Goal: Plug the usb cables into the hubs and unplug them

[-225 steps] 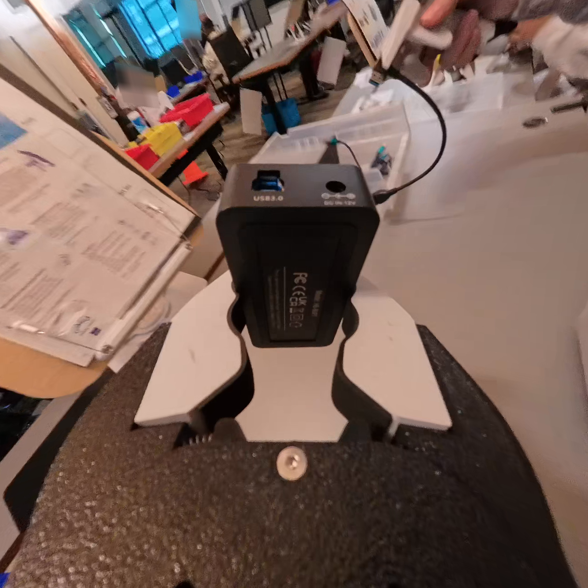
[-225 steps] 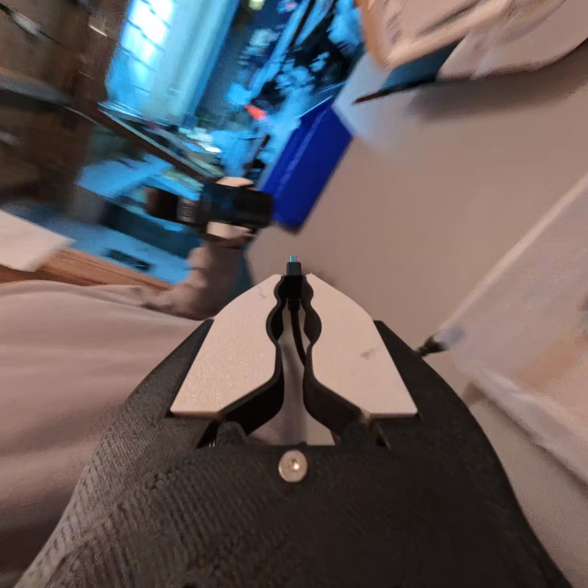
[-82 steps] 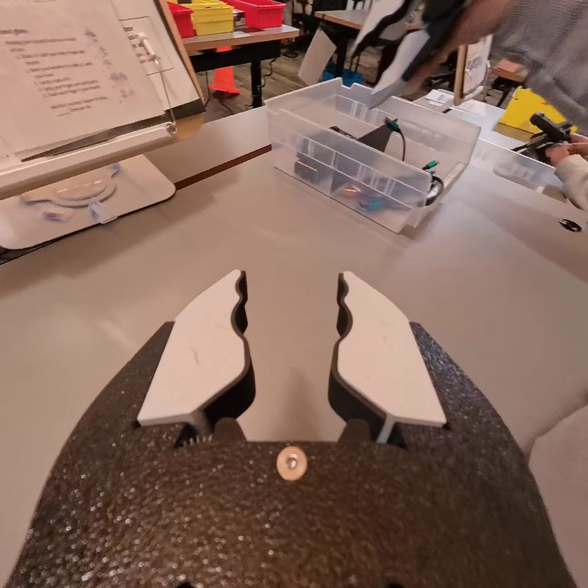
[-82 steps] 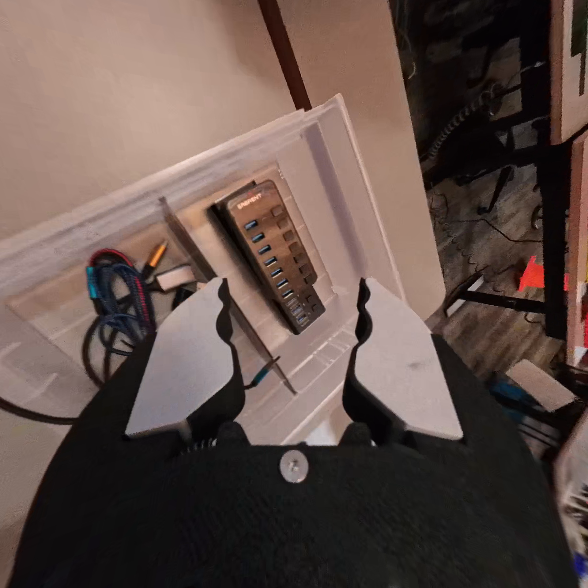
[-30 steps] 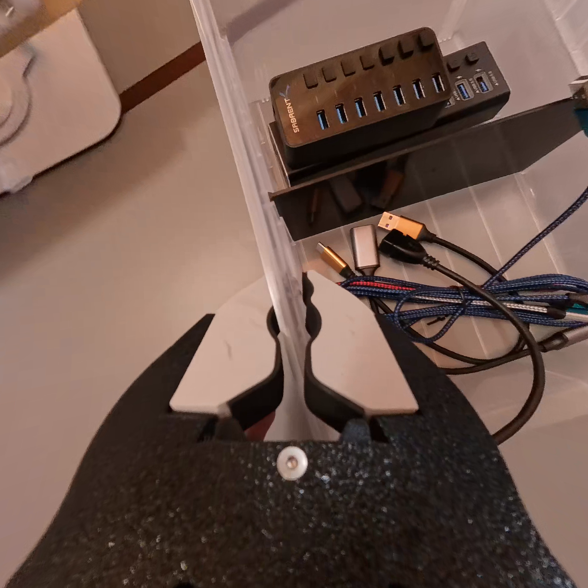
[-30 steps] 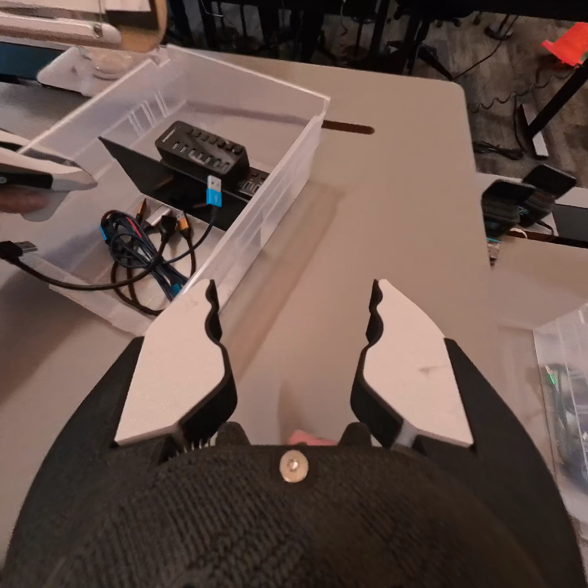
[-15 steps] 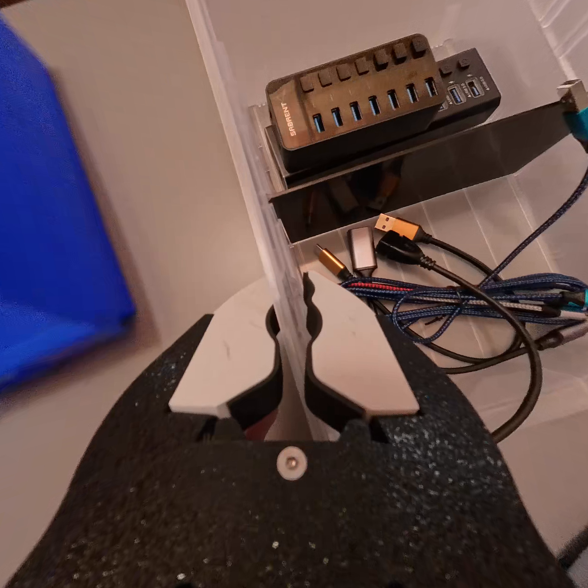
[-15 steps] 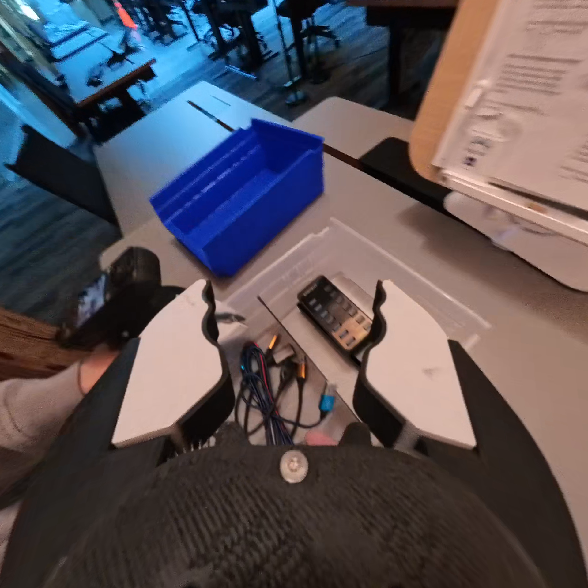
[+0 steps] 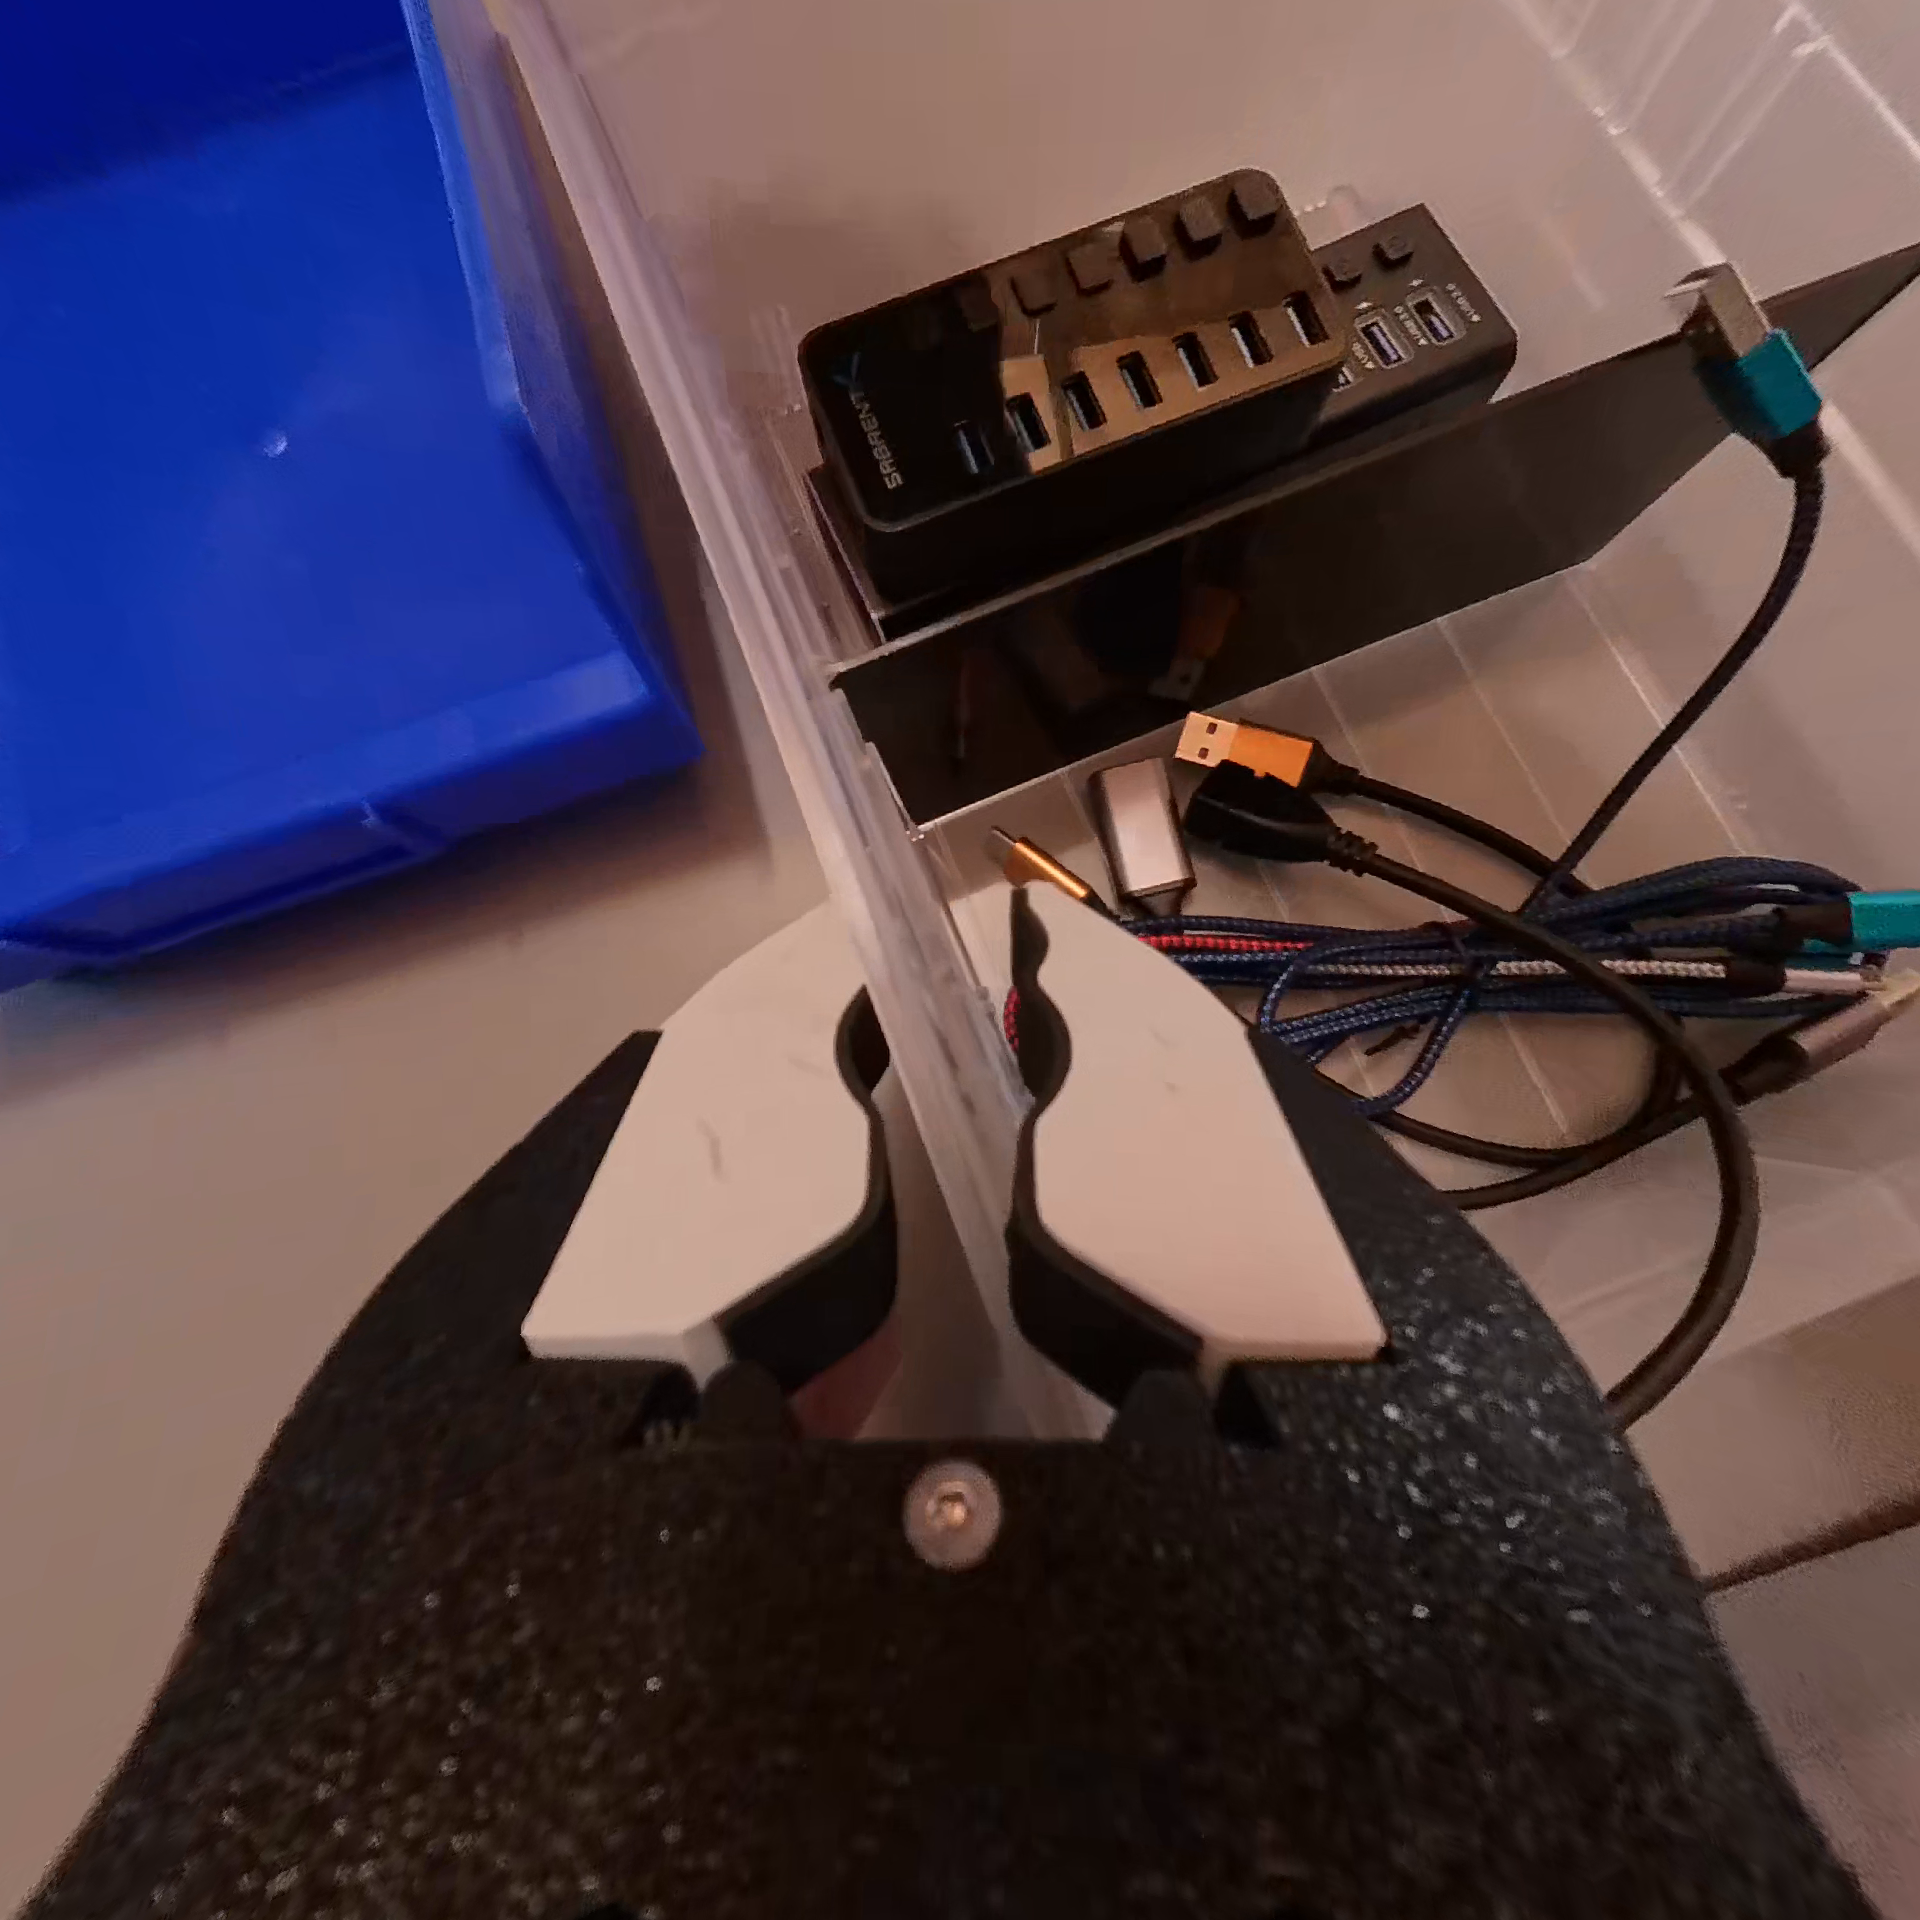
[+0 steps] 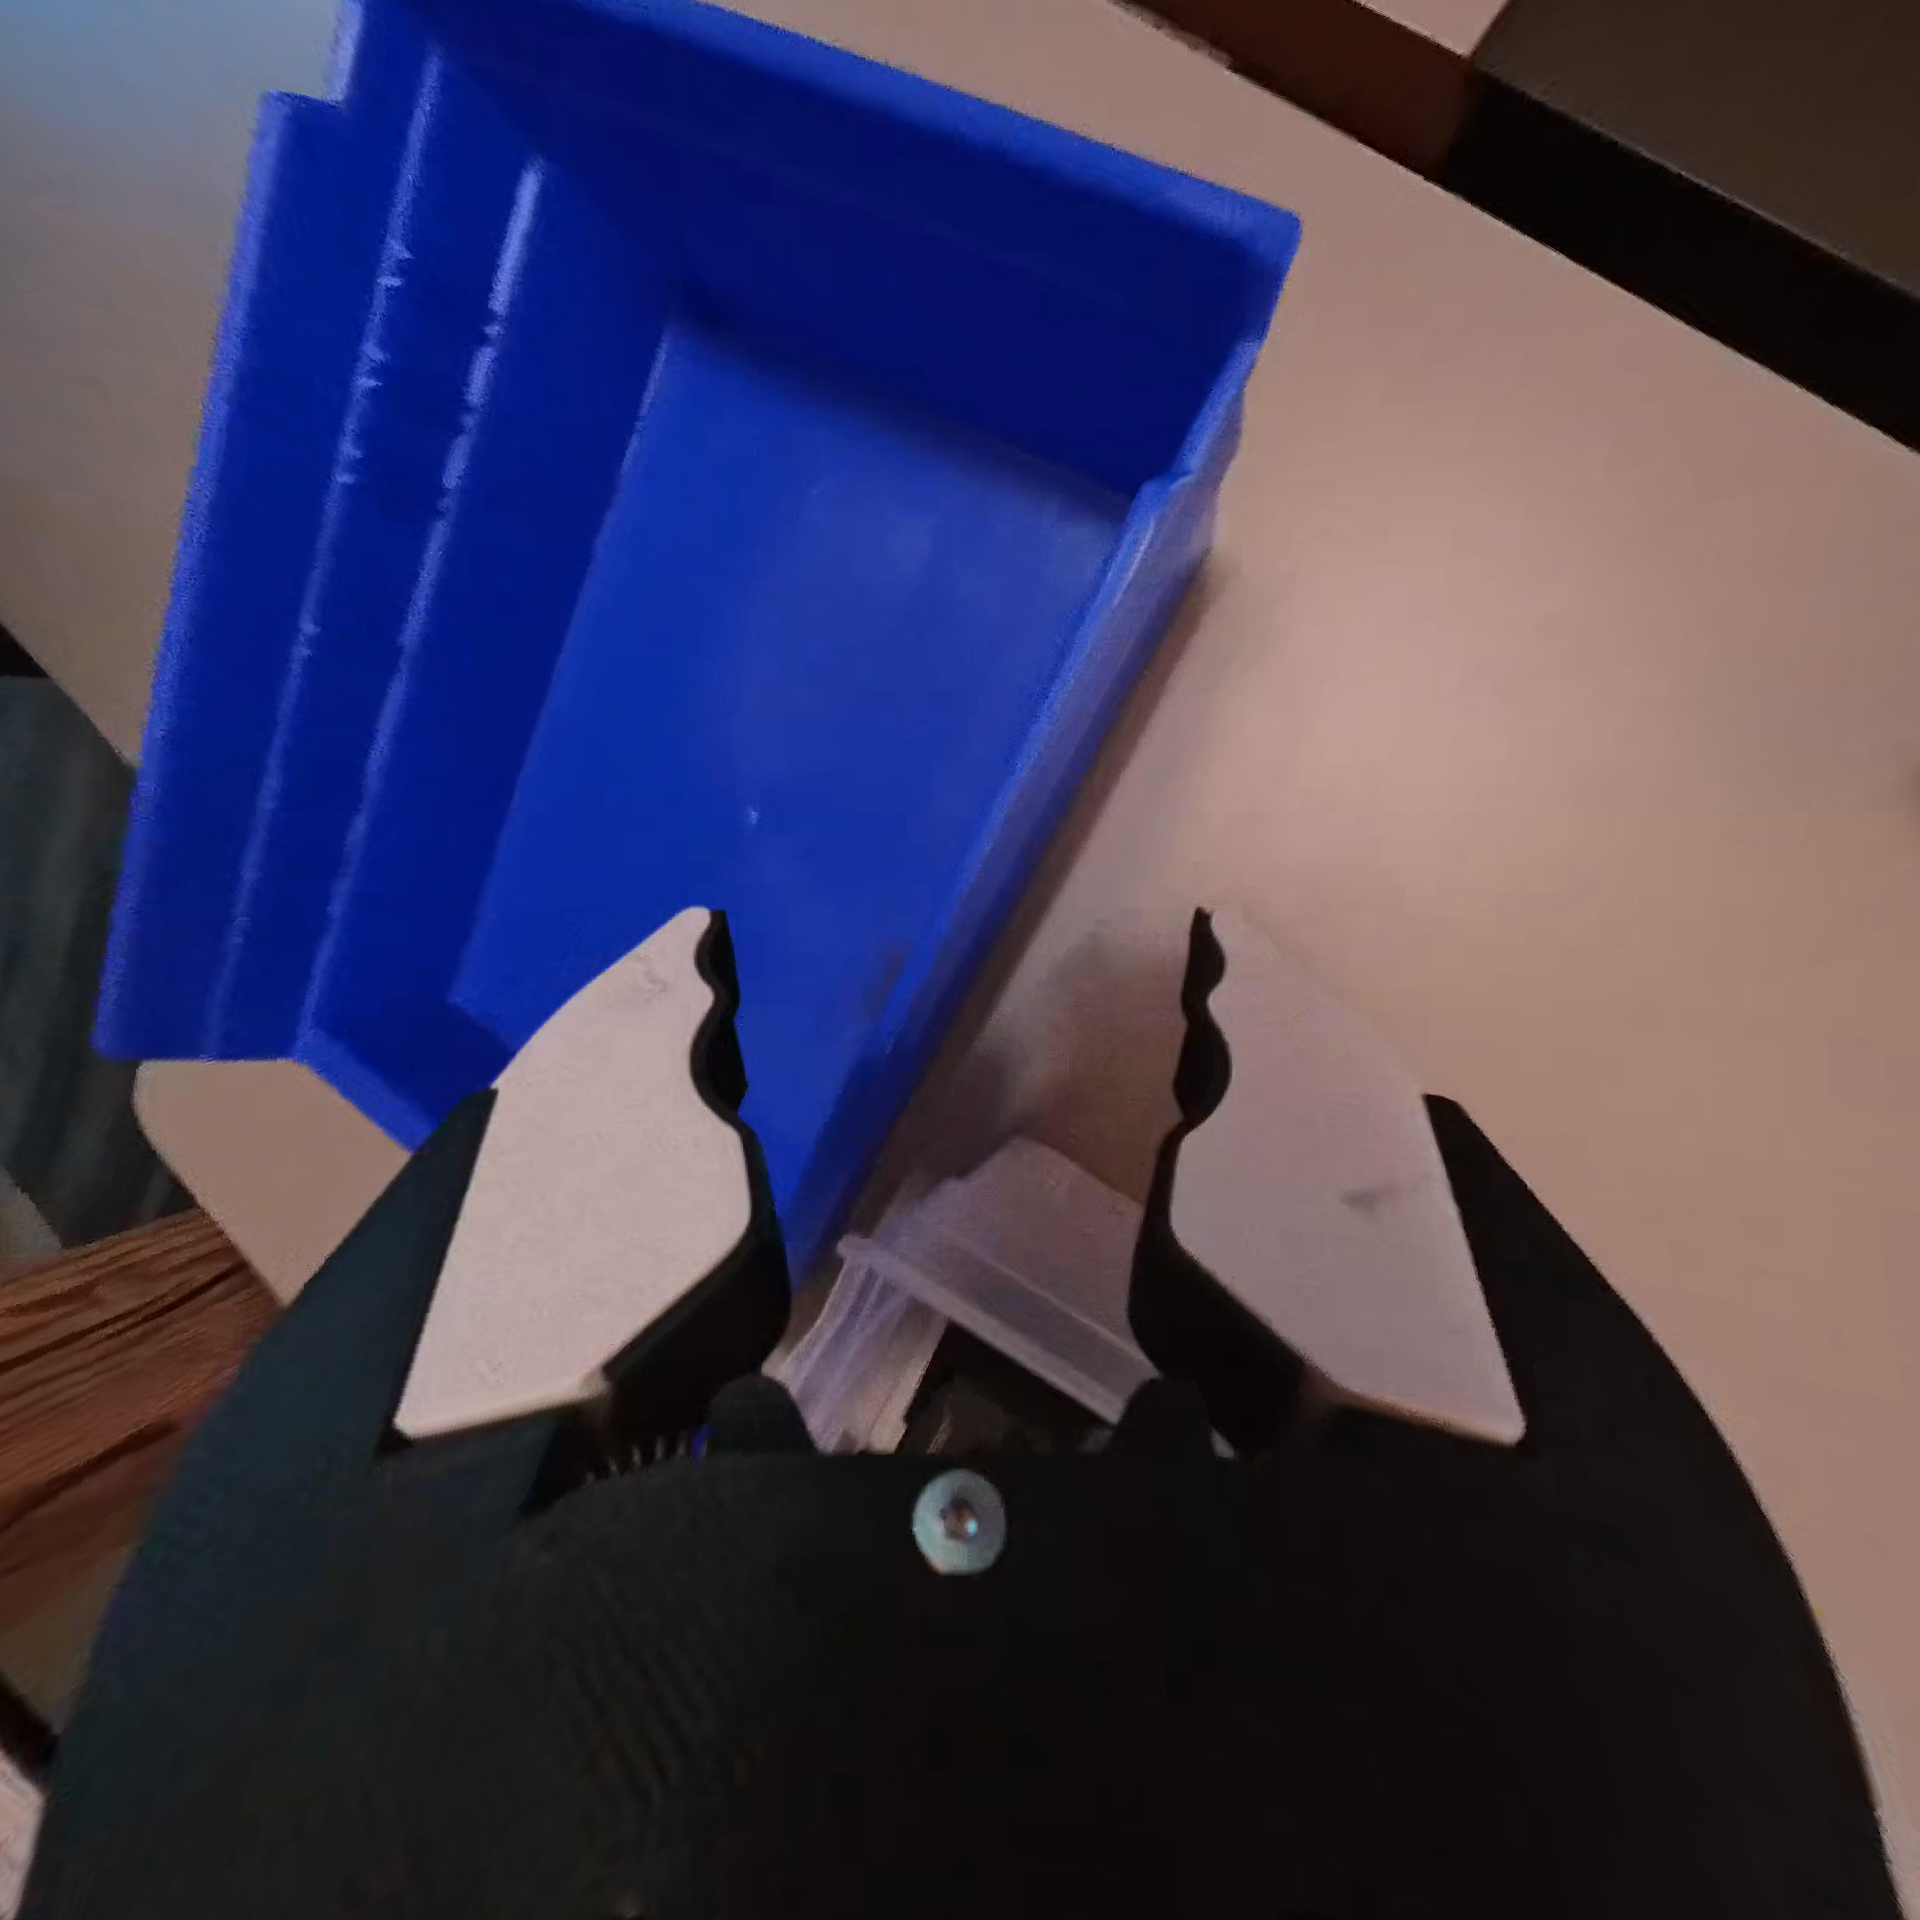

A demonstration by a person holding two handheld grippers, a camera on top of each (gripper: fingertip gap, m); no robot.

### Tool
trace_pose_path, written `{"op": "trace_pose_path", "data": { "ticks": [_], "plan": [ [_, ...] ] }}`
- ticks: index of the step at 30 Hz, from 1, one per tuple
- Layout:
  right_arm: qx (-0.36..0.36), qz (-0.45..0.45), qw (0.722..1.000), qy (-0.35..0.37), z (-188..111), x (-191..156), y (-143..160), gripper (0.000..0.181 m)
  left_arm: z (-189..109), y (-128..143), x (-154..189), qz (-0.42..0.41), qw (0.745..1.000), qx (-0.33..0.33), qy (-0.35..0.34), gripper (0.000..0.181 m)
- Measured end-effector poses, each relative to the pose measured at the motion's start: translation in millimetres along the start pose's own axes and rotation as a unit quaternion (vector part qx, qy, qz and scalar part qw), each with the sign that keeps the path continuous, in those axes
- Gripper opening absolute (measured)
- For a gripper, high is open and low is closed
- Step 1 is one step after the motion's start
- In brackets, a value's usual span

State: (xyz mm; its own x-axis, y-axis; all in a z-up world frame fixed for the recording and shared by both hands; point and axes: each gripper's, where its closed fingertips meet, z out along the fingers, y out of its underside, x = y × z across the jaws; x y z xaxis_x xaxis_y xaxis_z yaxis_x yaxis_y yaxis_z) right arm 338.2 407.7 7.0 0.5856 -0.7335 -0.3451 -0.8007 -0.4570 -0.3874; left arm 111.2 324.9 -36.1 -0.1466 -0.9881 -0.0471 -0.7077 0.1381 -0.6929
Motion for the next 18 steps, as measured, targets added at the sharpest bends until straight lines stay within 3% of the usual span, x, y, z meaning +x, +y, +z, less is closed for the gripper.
{"op": "trace_pose_path", "data": {
  "ticks": [2, 5, 11, 13, 18],
  "plan": [
    [-0.025, 0.019, 0.999, 0.004, 17, 3, 0, 0.081, 0, -1, 1, -0.001, 1.0, 0.009, 0.007, 0.022],
    [-0.076, 0.034, 0.996, -0.027, 38, -9, 6, 0.062, 1, -1, 1, 0.007, 1.0, 0.015, 0.008, 0.024],
    [-0.141, 0.002, 0.989, 0.035, 71, 1, 21, 0.044, 2, -5, -2, 0.042, 0.998, 0.036, -0.017, 0.03],
    [-0.172, -0.013, 0.984, 0.055, 75, 7, 28, 0.026, 2, -5, -2, 0.039, 0.998, 0.035, -0.016, 0.029],
    [-0.188, -0.052, 0.979, 0.061, 78, 0, 19, 0.015, 1, -7, -6, 0.037, 0.998, 0.049, -0.025, 0.028]
  ]
}}
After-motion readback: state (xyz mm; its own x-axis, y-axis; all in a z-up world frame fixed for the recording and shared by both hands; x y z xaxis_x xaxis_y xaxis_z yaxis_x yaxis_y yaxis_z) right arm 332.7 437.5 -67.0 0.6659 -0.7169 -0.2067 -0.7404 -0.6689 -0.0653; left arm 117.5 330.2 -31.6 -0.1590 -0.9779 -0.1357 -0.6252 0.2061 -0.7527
